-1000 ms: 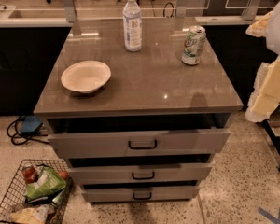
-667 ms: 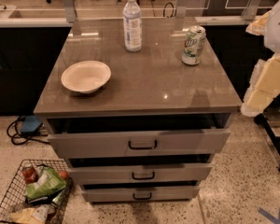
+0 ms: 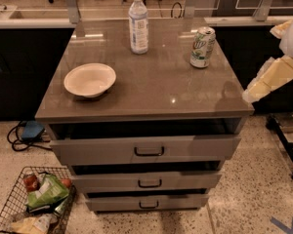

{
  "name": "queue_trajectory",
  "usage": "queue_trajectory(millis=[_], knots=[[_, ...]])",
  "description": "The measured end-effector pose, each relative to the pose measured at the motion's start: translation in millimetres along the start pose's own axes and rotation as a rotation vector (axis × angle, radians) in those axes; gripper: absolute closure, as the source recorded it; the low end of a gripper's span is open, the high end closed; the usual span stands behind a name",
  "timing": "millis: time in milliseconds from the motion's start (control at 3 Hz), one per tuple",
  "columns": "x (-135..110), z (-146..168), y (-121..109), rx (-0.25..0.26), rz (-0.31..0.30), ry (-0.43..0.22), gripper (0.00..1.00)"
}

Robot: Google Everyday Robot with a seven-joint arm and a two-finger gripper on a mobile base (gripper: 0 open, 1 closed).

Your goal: Place 7up can into paper bowl

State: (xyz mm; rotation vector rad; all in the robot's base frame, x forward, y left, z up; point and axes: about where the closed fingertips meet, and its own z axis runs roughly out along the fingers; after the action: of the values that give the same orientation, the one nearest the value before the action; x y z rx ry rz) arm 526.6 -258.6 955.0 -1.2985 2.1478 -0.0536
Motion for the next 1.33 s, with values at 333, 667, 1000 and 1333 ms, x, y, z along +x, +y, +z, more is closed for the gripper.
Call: queue_trajectory(millis=[333,667,1000,1333], knots=[[8,20,-26,0.077,0.066,-0.13,0.0],[13,35,-52,0.164,0.128,-0.269,0.0],[21,48,-75,0.221,0.209,-0.369,0.0],[20,48,-75,0.221,0.209,-0.369,0.0]])
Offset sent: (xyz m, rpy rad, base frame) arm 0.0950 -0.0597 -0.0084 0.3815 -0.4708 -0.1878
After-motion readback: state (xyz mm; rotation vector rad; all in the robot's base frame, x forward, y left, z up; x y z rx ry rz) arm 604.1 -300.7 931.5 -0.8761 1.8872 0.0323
